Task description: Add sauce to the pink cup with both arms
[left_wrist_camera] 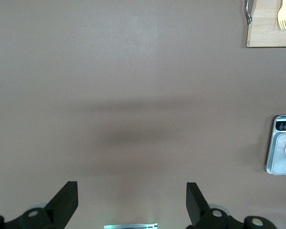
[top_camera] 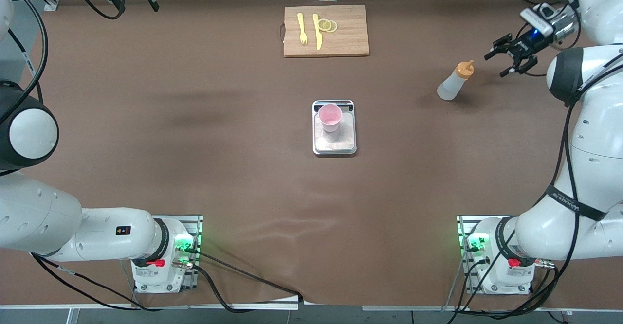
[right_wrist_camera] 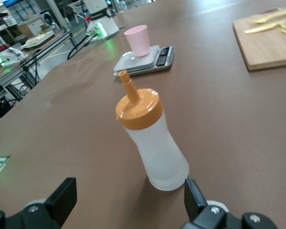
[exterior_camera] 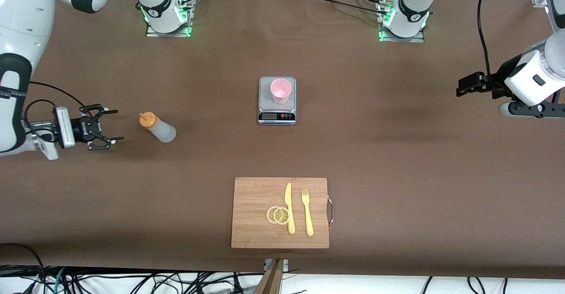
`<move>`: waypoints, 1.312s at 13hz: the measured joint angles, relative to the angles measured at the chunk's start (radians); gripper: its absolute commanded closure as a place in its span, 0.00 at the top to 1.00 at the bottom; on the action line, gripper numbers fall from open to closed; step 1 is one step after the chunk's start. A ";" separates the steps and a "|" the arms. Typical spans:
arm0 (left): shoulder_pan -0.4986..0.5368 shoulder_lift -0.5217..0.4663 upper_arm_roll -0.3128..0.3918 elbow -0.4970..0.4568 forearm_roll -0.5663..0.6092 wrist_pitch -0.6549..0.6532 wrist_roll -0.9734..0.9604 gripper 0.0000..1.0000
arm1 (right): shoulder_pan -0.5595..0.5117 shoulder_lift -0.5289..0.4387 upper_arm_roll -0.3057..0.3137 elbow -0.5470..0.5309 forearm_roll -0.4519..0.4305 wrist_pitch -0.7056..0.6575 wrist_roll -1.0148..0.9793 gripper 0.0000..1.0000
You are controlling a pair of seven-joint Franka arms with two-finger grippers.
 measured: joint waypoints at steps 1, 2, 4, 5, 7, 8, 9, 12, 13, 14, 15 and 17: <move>0.000 0.000 0.000 0.000 0.000 0.000 0.000 1.00 | 0.004 -0.010 -0.004 0.037 -0.007 -0.002 0.095 1.00; 0.000 0.000 0.000 0.000 0.000 0.000 0.000 1.00 | 0.013 -0.018 -0.005 0.075 -0.013 -0.002 0.203 1.00; 0.000 0.000 0.000 0.000 0.000 0.000 0.000 1.00 | 0.049 -0.030 -0.008 0.141 -0.039 -0.001 0.436 1.00; 0.000 0.000 0.000 0.000 0.000 0.000 0.000 1.00 | 0.072 -0.034 -0.010 0.164 -0.055 0.003 0.541 1.00; -0.001 0.000 0.000 0.000 0.000 0.000 0.000 1.00 | 0.129 -0.044 -0.030 0.191 -0.102 0.020 0.750 1.00; -0.001 0.000 0.000 0.000 0.000 0.000 0.000 1.00 | 0.163 -0.049 -0.053 0.199 -0.125 0.026 0.829 1.00; -0.001 0.000 0.000 0.000 0.000 0.000 0.000 1.00 | 0.200 -0.055 -0.085 0.205 -0.150 0.036 0.891 1.00; -0.001 0.000 0.000 0.000 0.000 0.000 0.000 1.00 | 0.315 -0.090 -0.205 0.212 -0.221 0.049 1.022 1.00; -0.001 0.000 0.000 0.000 0.000 0.000 0.000 1.00 | 0.353 -0.099 -0.253 0.212 -0.239 0.048 1.043 1.00; -0.001 0.000 0.000 0.000 0.000 0.000 0.000 1.00 | 0.391 -0.106 -0.303 0.211 -0.247 0.048 1.058 1.00; -0.001 0.001 0.000 0.000 0.000 0.000 0.000 1.00 | 0.426 -0.121 -0.338 0.211 -0.275 0.048 1.095 1.00; 0.000 0.002 0.000 0.000 0.000 0.000 0.000 1.00 | 0.456 -0.190 -0.323 0.196 -0.400 0.050 1.245 1.00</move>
